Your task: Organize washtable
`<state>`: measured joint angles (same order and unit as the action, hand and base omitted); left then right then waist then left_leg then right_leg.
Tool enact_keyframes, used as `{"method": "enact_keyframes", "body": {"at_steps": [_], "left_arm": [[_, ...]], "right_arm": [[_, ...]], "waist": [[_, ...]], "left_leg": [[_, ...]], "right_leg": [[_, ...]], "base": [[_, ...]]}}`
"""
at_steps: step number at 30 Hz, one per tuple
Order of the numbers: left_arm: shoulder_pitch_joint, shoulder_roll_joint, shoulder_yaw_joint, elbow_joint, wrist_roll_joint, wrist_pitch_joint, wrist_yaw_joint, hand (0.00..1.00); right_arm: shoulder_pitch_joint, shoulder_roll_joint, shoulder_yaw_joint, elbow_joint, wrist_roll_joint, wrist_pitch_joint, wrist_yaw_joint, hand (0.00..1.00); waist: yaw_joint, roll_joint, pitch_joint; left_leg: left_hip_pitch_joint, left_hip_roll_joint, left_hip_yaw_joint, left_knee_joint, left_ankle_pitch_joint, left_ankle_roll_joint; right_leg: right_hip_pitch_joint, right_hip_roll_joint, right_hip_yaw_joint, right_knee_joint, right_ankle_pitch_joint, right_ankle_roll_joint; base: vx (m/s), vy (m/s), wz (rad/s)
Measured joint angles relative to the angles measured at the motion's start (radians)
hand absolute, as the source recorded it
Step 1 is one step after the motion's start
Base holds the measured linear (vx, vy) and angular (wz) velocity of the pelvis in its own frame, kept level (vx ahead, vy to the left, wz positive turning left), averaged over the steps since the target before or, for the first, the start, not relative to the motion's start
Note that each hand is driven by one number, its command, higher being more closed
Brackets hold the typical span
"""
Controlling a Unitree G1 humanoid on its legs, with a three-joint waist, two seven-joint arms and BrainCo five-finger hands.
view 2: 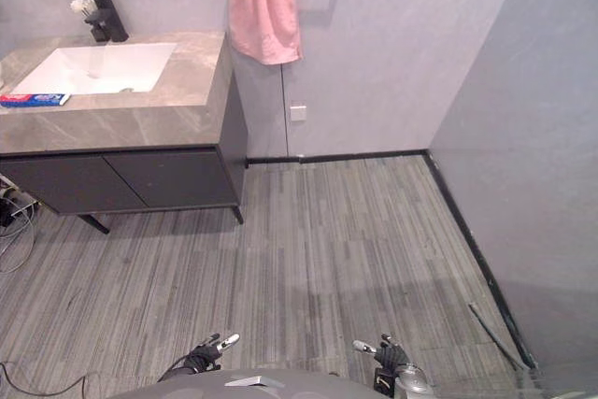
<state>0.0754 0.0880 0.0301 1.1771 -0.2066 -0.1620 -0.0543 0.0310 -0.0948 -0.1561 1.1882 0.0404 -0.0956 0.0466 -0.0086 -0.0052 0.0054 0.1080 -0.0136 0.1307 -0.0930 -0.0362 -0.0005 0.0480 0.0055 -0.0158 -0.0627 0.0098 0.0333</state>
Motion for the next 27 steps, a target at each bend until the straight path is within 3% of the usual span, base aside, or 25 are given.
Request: {"method": "enact_keyframes", "body": {"at_steps": [15, 19, 21, 24, 25, 26, 27], "left_arm": [[0.0, 0.006, 0.0, 0.0, 0.0, 0.0, -0.003, 0.0], [0.0, 0.009, 0.002, -0.001, -0.004, -0.001, -0.004, 0.0], [-0.001, 0.013, 0.003, -0.001, -0.006, -0.002, -0.005, 0.0], [-0.014, 0.019, 0.01, -0.002, -0.013, -0.004, -0.006, 0.0], [-0.021, 0.021, 0.01, -0.002, -0.013, -0.002, -0.006, 0.0], [-0.023, 0.026, 0.009, -0.001, -0.013, 0.0, -0.007, 0.0], [-0.027, 0.031, 0.01, -0.002, -0.013, 0.001, -0.006, 0.0]], "right_arm": [[-0.002, 0.0, 0.002, 0.0, 0.0, 0.0, 0.015, 0.0], [-0.014, -0.001, 0.007, 0.002, -0.002, 0.017, 0.02, 0.0], [-0.015, -0.002, 0.004, 0.002, -0.001, 0.02, 0.02, 0.0], [-0.029, -0.008, -0.019, 0.001, 0.021, 0.021, 0.02, 0.0], [-0.033, -0.009, -0.033, 0.0, 0.047, 0.02, 0.02, 0.0], [-0.04, -0.002, -0.047, -0.002, 0.089, 0.017, 0.02, 0.0], [-0.045, 0.001, -0.052, -0.004, 0.116, 0.012, 0.021, 0.0]], "waist": [[-0.005, -0.006, 0.003], [0.005, -0.009, 0.006], [0.005, -0.013, 0.01], [0.0, -0.02, 0.053], [-0.001, -0.019, 0.068], [-0.002, -0.009, 0.081], [-0.004, -0.01, 0.093]], "left_leg": [[-0.015, 0.0, 0.008, 0.0, 0.0, 0.0], [-0.037, -0.001, 0.023, 0.001, 0.0, 0.001], [-0.05, -0.005, 0.015, 0.018, -0.012, 0.015], [-0.069, -0.034, -0.03, 0.092, -0.08, 0.037], [-0.06, -0.046, -0.045, 0.108, -0.102, 0.056], [-0.056, -0.05, -0.057, 0.119, -0.111, 0.065], [-0.047, -0.053, -0.061, 0.126, -0.119, 0.072]], "right_leg": [[-0.017, 0.0, 0.006, 0.001, -0.001, 0.001], [-0.047, 0.0, 0.023, 0.011, 0.006, 0.001], [-0.057, -0.005, 0.017, 0.03, -0.007, 0.008], [-0.125, -0.049, -0.025, 0.269, -0.145, 0.04], [-0.181, -0.071, -0.039, 0.431, -0.177, 0.057], [-0.272, -0.087, -0.044, 0.627, -0.174, 0.055], [-0.318, -0.097, -0.044, 0.726, -0.167, 0.046]], "base": [[-0.01, 0.001, -0.01], [0.02, 0.012, -0.12], [0.02, 0.026, 0.08], [0.04, 0.101, 0.45], [0.04, 0.127, 0.49], [0.05, 0.123, 0.44], [0.06, 0.094, 0.38]]}}
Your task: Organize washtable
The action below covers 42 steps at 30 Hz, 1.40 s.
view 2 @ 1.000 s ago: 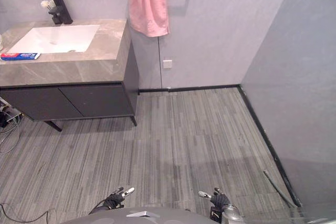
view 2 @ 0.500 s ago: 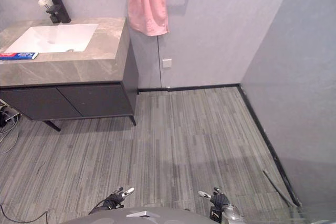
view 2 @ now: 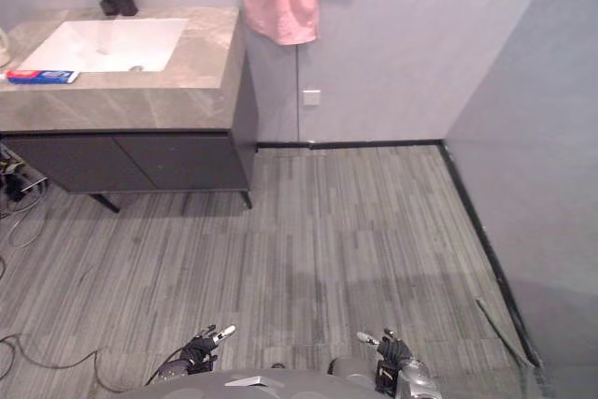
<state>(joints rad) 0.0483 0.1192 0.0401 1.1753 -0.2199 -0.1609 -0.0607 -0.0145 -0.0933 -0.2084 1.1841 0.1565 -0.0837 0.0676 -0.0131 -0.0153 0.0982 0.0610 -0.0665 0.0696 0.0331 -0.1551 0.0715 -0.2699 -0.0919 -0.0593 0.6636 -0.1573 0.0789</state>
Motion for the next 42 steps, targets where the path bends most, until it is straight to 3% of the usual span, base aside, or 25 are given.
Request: {"method": "enact_keyframes", "body": {"at_steps": [2, 5, 6, 8, 11, 12, 13, 14, 15, 16, 17, 19, 21, 23, 24, 25, 26, 27, 28, 29, 32, 34, 36, 38, 42], "left_arm": [[-0.018, 0.012, 0.003, 0.0, 0.001, 0.002, 0.001, 0.0], [-0.017, 0.019, 0.019, 0.01, 0.011, 0.01, 0.001, 0.0], [-0.019, 0.018, 0.022, 0.012, 0.011, 0.012, 0.001, 0.0], [-0.028, 0.012, 0.022, 0.011, 0.011, 0.012, 0.0, 0.0], [-0.029, 0.011, 0.035, 0.009, 0.011, 0.011, -0.001, 0.0], [-0.027, 0.01, 0.04, 0.007, 0.012, 0.011, -0.002, 0.0], [-0.024, 0.0, 0.041, 0.001, 0.012, 0.011, -0.001, 0.0], [-0.016, -0.009, 0.045, 0.001, 0.012, 0.011, -0.007, 0.0], [-0.016, -0.013, 0.052, -0.001, 0.012, 0.011, -0.008, 0.0], [-0.013, -0.022, 0.083, -0.001, 0.011, 0.015, -0.008, 0.0], [-0.007, -0.027, 0.089, -0.004, 0.01, 0.017, -0.009, 0.0], [-0.007, -0.026, 0.083, -0.032, 0.006, 0.014, -0.012, 0.0], [-0.004, -0.03, 0.078, -0.067, 0.006, 0.003, -0.014, 0.0], [-0.002, -0.032, 0.08, -0.106, -0.002, -0.009, -0.013, 0.0], [-0.002, -0.032, 0.08, -0.116, -0.004, -0.013, -0.011, 0.0], [-0.003, -0.036, 0.079, -0.118, -0.01, -0.019, -0.008, 0.0], [0.006, -0.045, 0.074, -0.116, -0.01, -0.018, -0.006, 0.0], [0.018, -0.052, 0.066, -0.11, -0.009, -0.016, -0.005, 0.0], [0.023, -0.044, 0.076, -0.107, -0.013, -0.023, -0.002, 0.0], [0.021, -0.037, 0.079, -0.105, -0.01, -0.025, 0.003, 0.0], [0.032, 0.002, 0.077, -0.074, -0.005, -0.025, 0.002, 0.0], [0.044, 0.031, 0.077, -0.026, 0.013, -0.002, 0.003, 0.0], [0.044, 0.036, 0.065, -0.016, 0.013, 0.002, 0.003, 0.0], [0.038, 0.038, 0.057, -0.014, 0.012, 0.002, 0.005, 0.0], [0.035, 0.028, 0.053, -0.016, 0.01, 0.0, 0.013, 0.0]], "right_arm": [[-0.021, 0.001, -0.016, 0.0, 0.044, -0.001, 0.002, 0.0], [-0.036, 0.0, -0.032, -0.001, 0.06, -0.001, 0.006, 0.0], [-0.041, -0.003, -0.034, -0.002, 0.061, -0.001, 0.007, 0.0], [-0.041, -0.008, -0.039, -0.002, 0.06, 0.002, 0.005, 0.0], [-0.037, -0.013, -0.042, -0.002, 0.055, 0.011, -0.002, 0.0], [-0.033, -0.014, -0.042, -0.002, 0.052, 0.012, -0.001, 0.0], [-0.035, -0.021, -0.047, -0.002, 0.05, 0.011, -0.001, 0.0], [-0.054, -0.029, -0.052, -0.006, 0.047, 0.009, 0.0, 0.0], [-0.067, -0.03, -0.055, -0.006, 0.045, 0.008, 0.003, 0.0], [-0.078, -0.028, -0.049, -0.007, 0.037, 0.01, 0.004, 0.0], [-0.081, -0.033, -0.019, -0.007, 0.036, 0.01, 0.003, 0.0], [-0.089, -0.037, 0.032, -0.007, 0.029, 0.009, -0.004, 0.0], [-0.112, -0.042, 0.057, -0.008, 0.028, 0.006, -0.009, 0.0], [-0.157, -0.043, 0.055, -0.01, 0.029, -0.002, -0.024, 0.0], [-0.164, -0.043, 0.055, -0.012, 0.029, -0.004, -0.027, 0.0], [-0.164, -0.046, 0.055, -0.027, 0.03, -0.014, -0.029, 0.0], [-0.143, -0.056, 0.056, -0.058, 0.031, -0.021, -0.029, 0.0], [-0.132, -0.066, 0.058, -0.072, 0.033, -0.021, -0.028, 0.0], [-0.113, -0.056, 0.055, -0.086, 0.034, -0.021, -0.029, 0.0], [-0.105, -0.053, 0.058, -0.083, 0.032, -0.019, -0.027, 0.0], [-0.062, -0.021, 0.059, -0.082, 0.018, -0.016, -0.027, 0.0], [-0.038, 0.002, 0.08, -0.077, 0.015, -0.017, -0.019, 0.0], [-0.025, 0.012, 0.081, -0.041, 0.007, -0.015, -0.003, 0.0], [-0.025, 0.017, 0.099, -0.038, -0.012, -0.012, 0.003, 0.0], [-0.03, 0.016, 0.147, -0.043, -0.012, -0.012, 0.008, 0.0]], "waist": [[-0.002, -0.006, 0.037], [-0.007, 0.001, 0.042], [-0.013, 0.006, 0.047], [-0.027, -0.005, 0.056], [-0.049, -0.025, 0.066], [-0.054, -0.022, 0.063], [-0.05, 0.001, 0.048], [-0.038, 0.045, 0.037], [-0.033, 0.055, 0.041], [-0.032, 0.064, 0.047], [-0.021, 0.069, 0.05], [0.008, 0.061, 0.057], [0.026, 0.047, 0.066], [0.04, 0.041, 0.073], [0.049, 0.035, 0.076], [0.059, 0.032, 0.08], [0.06, 0.071, 0.07], [0.058, 0.102, 0.059], [0.061, 0.102, 0.066], [0.057, 0.086, 0.075], [0.053, 0.025, 0.062], [0.05, -0.012, 0.042], [0.045, -0.016, 0.038], [0.046, -0.014, 0.036], [0.04, 0.009, 0.022]], "left_leg": [[0.055, 0.004, -0.022, 0.031, -0.045, 0.0], [0.092, 0.034, -0.027, 0.026, -0.087, -0.011], [0.11, 0.054, -0.031, 0.021, -0.105, -0.034], [0.157, 0.068, -0.056, -0.002, -0.123, -0.062], [0.229, 0.095, -0.079, 0.011, -0.166, -0.131], [0.229, 0.109, -0.082, 0.044, -0.178, -0.15], [0.21, 0.158, -0.087, 0.126, -0.186, -0.165], [0.132, 0.212, -0.09, 0.284, -0.166, -0.184], [0.087, 0.228, -0.088, 0.395, -0.127, -0.178], [0.003, 0.245, -0.091, 0.618, 0.029, -0.16], [-0.073, 0.26, -0.102, 0.831, 0.167, -0.183], [-0.154, 0.278, -0.065, 1.046, 0.093, -0.139], [-0.233, 0.277, -0.023, 1.1, 0.004, -0.129], [-0.351, 0.221, -0.019, 0.944, -0.089, -0.14], [-0.365, 0.197, -0.019, 0.841, -0.096, -0.148], [-0.378, 0.167, -0.011, 0.592, -0.083, -0.155], [-0.366, 0.16, -0.018, 0.324, 0.032, -0.15], [-0.375, 0.16, -0.025, 0.25, 0.145, -0.129], [-0.399, 0.134, -0.01, 0.323, 0.182, -0.063], [-0.385, 0.12, -0.001, 0.332, 0.167, -0.044], [-0.266, 0.079, 0.034, 0.185, 0.158, -0.044], [-0.185, 0.053, 0.046, 0.137, 0.14, -0.022], [-0.135, 0.052, 0.032, 0.125, 0.118, -0.006], [-0.101, 0.054, 0.023, 0.102, 0.116, -0.004], [-0.074, 0.084, 0.0, 0.073, 0.106, -0.026]], "right_leg": [[-0.08, -0.025, -0.027, 0.191, -0.043, -0.015], [-0.129, -0.019, -0.083, 0.046, -0.054, -0.013], [-0.141, -0.005, -0.109, -0.123, -0.025, 0.0], [-0.148, -0.002, -0.122, -0.454, 0.112, 0.021], [-0.177, -0.015, -0.12, -0.513, 0.171, -0.007], [-0.175, -0.005, -0.118, -0.497, 0.255, -0.042], [-0.172, 0.034, -0.122, -0.471, 0.332, -0.085], [-0.164, 0.09, -0.139, -0.459, 0.282, -0.121], [-0.151, 0.11, -0.151, -0.454, 0.268, -0.128], [-0.096, 0.14, -0.149, -0.458, 0.225, -0.15], [-0.006, 0.168, -0.138, -0.492, 0.2, -0.166], [0.125, 0.195, -0.094, -0.526, 0.184, -0.189], [0.245, 0.191, -0.047, -0.551, 0.173, -0.205], [0.34, 0.165, 0.006, -0.581, 0.152, -0.193], [0.356, 0.149, 0.017, -0.583, 0.135, -0.172], [0.386, 0.131, 0.026, -0.59, 0.09, -0.133], [0.416, 0.148, 0.027, -0.599, 0.042, -0.108], [0.427, 0.164, 0.03, -0.594, 0.011, -0.098], [0.455, 0.142, 0.044, -0.558, -0.071, -0.082], [0.459, 0.125, 0.05, -0.536, -0.078, -0.076], [0.403, 0.078, 0.094, -0.353, -0.077, -0.07], [0.363, 0.057, 0.11, -0.189, -0.046, -0.031], [0.318, 0.054, 0.109, -0.033, -0.012, -0.023], [0.27, 0.047, 0.096, 0.021, -0.073, -0.031], [0.201, -0.011, 0.018, -0.121, -0.124, -0.037]], "base": [[0.05, 0.038, 0.24], [-0.04, -0.009, 0.0], [-0.11, -0.015, 0.06], [-0.02, -0.057, 0.4], [0.43, -0.221, 0.61], [0.65, -0.337, 0.35], [0.65, -0.403, 0.01], [0.61, -0.373, -0.16], [0.65, -0.34, -0.31], [0.74, -0.331, -0.35], [0.79, -0.327, -0.36], [0.69, -0.254, -0.52], [0.57, -0.173, -0.51], [0.48, -0.041, -0.61], [0.46, -0.023, -0.78], [0.46, -0.034, -0.71], [0.45, -0.001, -0.62], [0.38, 0.179, -0.43], [0.24, 0.242, -0.17], [0.28, 0.298, -0.02], [0.34, 0.18, -0.07], [0.33, 0.115, -0.1], [0.29, 0.058, 0.13], [0.19, 0.033, 0.11], [-0.07, 0.035, 0.13]]}}
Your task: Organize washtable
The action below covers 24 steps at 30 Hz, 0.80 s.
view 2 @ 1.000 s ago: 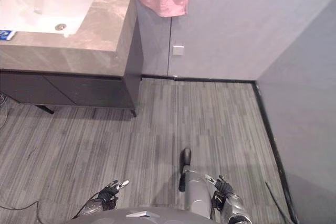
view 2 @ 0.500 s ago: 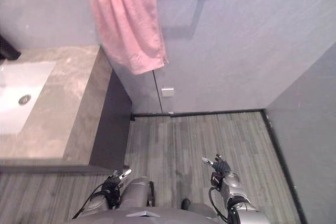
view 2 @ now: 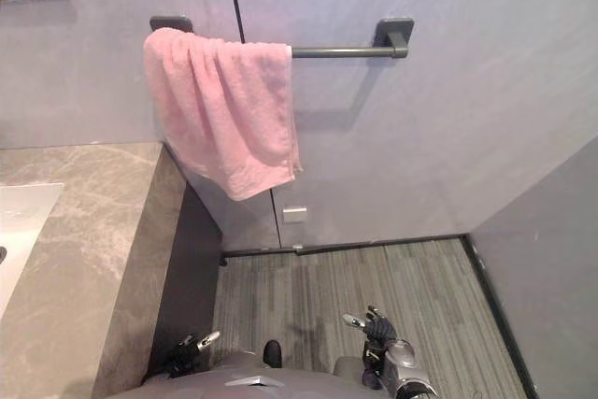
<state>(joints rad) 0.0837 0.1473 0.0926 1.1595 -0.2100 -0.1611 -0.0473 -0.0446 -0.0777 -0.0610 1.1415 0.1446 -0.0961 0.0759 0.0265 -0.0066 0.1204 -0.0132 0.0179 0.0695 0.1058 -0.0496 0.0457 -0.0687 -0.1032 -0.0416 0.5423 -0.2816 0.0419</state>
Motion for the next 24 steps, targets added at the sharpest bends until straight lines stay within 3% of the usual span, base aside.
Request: {"method": "enact_keyframes", "body": {"at_steps": [1, 3, 4, 6, 7, 10, 14, 18, 24], "left_arm": [[0.001, 0.0, -0.017, -0.005, -0.001, -0.001, 0.003, 0.0], [0.011, 0.019, -0.025, -0.011, -0.001, -0.003, 0.009, 0.0], [0.02, 0.036, -0.026, -0.015, -0.002, -0.003, 0.015, 0.0], [0.031, 0.019, -0.031, -0.024, -0.011, -0.01, 0.02, 0.0], [0.031, 0.013, -0.032, -0.025, -0.017, -0.013, 0.021, 0.0], [0.031, -0.022, -0.062, -0.048, -0.047, -0.018, 0.021, 0.0], [0.024, -0.04, -0.116, -0.094, -0.047, -0.024, 0.017, 0.0], [0.02, -0.041, -0.144, -0.144, -0.06, -0.039, 0.016, 0.0], [0.027, -0.025, -0.165, -0.153, -0.06, -0.039, 0.013, 0.0]], "right_arm": [[0.0, 0.001, 0.021, -0.001, 0.0, 0.0, 0.0, 0.0], [0.004, 0.011, 0.044, -0.003, 0.0, 0.0, -0.001, 0.0], [0.01, 0.019, 0.066, -0.006, -0.001, 0.0, -0.002, 0.0], [0.014, 0.008, 0.097, -0.052, -0.008, 0.001, -0.01, 0.0], [0.014, -0.002, 0.11, -0.111, -0.008, 0.0, -0.011, 0.0], [0.014, -0.023, 0.146, -0.219, -0.007, -0.008, -0.018, 0.0], [0.023, -0.022, 0.189, -0.375, -0.005, -0.009, -0.032, 0.0], [0.009, -0.024, 0.22, -0.589, 0.017, -0.045, -0.037, 0.0], [-0.16, -0.033, 0.329, -0.644, 0.023, -0.069, -0.032, 0.0]], "waist": [[0.0, -0.001, -0.007], [0.0, -0.042, -0.03], [0.0, -0.08, -0.052], [-0.001, -0.063, -0.081], [-0.005, -0.038, -0.091], [-0.015, -0.003, -0.109], [-0.017, -0.009, -0.106], [-0.017, -0.023, -0.106], [-0.008, -0.023, -0.106]], "left_leg": [[0.0, 0.011, -0.003, 0.0, -0.007, -0.015], [-0.005, 0.001, -0.004, -0.01, -0.026, -0.048], [0.004, -0.014, -0.004, -0.026, -0.024, -0.066], [0.02, 0.016, -0.004, -0.067, 0.002, -0.103], [0.025, 0.036, -0.005, -0.101, 0.025, -0.119], [0.025, 0.075, -0.01, -0.163, 0.061, -0.137], [0.027, 0.095, -0.013, -0.177, 0.065, -0.143], [0.027, 0.086, 0.004, -0.19, 0.064, -0.142], [0.025, 0.071, 0.017, -0.189, 0.062, -0.138]], "right_leg": [[-0.004, -0.01, 0.002, -0.114, 0.016, 0.023], [-0.005, -0.034, 0.028, -0.251, 0.139, 0.039], [-0.001, -0.052, 0.031, -0.291, 0.157, 0.063], [0.0, -0.026, 0.026, -0.339, 0.154, 0.06], [0.0, -0.002, 0.025, -0.373, 0.17, 0.051], [0.013, 0.041, 0.016, -0.449, 0.217, 0.027], [0.021, 0.065, 0.007, -0.473, 0.23, 0.017], [0.023, 0.062, 0.018, -0.501, 0.241, 0.026], [0.029, 0.046, 0.029, -0.533, 0.27, 0.034]], "base": [[-0.28, 0.026, 0.03], [-0.2, -0.089, 0.03], [-0.03, -0.228, -0.04], [0.03, -0.232, -0.1], [0.06, -0.183, -0.08], [0.09, -0.137, -0.04], [0.09, -0.069, -0.01], [0.08, 0.028, -0.08], [0.01, 0.047, -0.07]]}}
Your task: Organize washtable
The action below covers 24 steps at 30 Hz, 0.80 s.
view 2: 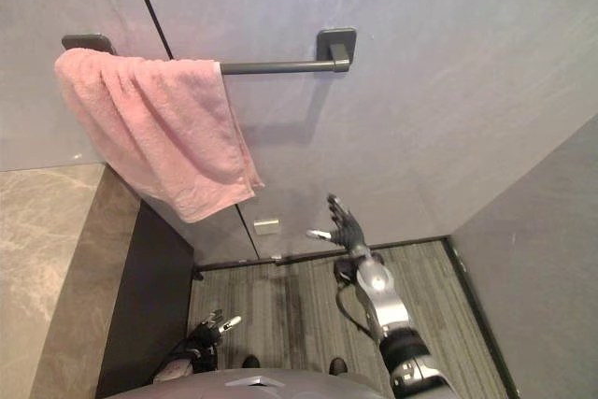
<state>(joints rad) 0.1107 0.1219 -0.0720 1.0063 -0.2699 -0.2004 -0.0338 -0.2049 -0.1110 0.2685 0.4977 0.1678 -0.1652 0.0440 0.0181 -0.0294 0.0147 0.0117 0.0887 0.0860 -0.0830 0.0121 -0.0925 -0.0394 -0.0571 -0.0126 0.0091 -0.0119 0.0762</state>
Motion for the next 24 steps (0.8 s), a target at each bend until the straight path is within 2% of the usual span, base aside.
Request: {"method": "enact_keyframes", "body": {"at_steps": [2, 5, 11, 17, 24], "left_arm": [[0.009, 0.002, -0.006, -0.034, 0.0, 0.0, -0.008, 0.0], [0.009, -0.002, -0.008, -0.044, -0.001, 0.001, -0.021, 0.0], [0.015, -0.007, -0.02, -0.068, -0.01, 0.003, -0.022, 0.0], [0.017, -0.008, -0.022, -0.109, -0.037, 0.005, -0.013, 0.0], [0.025, -0.008, -0.046, -0.214, -0.071, 0.005, -0.004, 0.0]], "right_arm": [[-0.06, -0.008, 0.049, -0.044, 0.006, 0.0, 0.021, 0.0], [-0.144, -0.008, 0.062, -0.064, 0.009, -0.001, 0.022, 0.0], [-0.263, -0.011, 0.061, -0.064, 0.013, -0.001, -0.026, 0.0], [-0.334, -0.007, 0.046, -0.063, 0.049, -0.002, -0.087, 0.0], [-0.491, -0.027, -0.052, 0.015, 0.048, -0.002, -0.151, 0.0]], "waist": [[0.024, 0.0, 0.0], [0.045, 0.005, 0.003], [0.051, 0.017, 0.012], [0.074, 0.022, 0.017], [0.077, 0.018, 0.06]], "left_leg": [[-0.002, -0.004, 0.003, 0.004, 0.0, 0.0], [-0.012, -0.006, -0.012, 0.003, 0.006, 0.008], [-0.047, -0.015, -0.042, -0.01, 0.031, 0.014], [-0.072, -0.02, -0.06, -0.01, 0.041, 0.016], [-0.081, -0.018, -0.097, -0.011, 0.057, 0.011]], "right_leg": [[-0.001, -0.004, 0.0, -0.001, 0.002, 0.0], [-0.006, -0.006, -0.007, 0.0, 0.002, -0.001], [-0.028, -0.015, -0.042, -0.004, 0.01, 0.003], [-0.027, -0.019, -0.06, -0.033, 0.026, 0.005], [-0.016, -0.02, -0.1, -0.034, 0.028, 0.003]], "base": [[-0.04, 0.02, -0.01], [-0.06, 0.0, 0.08], [-0.05, 0.011, 0.19], [0.0, 0.003, 0.11], [-0.02, -0.006, 0.17]]}}
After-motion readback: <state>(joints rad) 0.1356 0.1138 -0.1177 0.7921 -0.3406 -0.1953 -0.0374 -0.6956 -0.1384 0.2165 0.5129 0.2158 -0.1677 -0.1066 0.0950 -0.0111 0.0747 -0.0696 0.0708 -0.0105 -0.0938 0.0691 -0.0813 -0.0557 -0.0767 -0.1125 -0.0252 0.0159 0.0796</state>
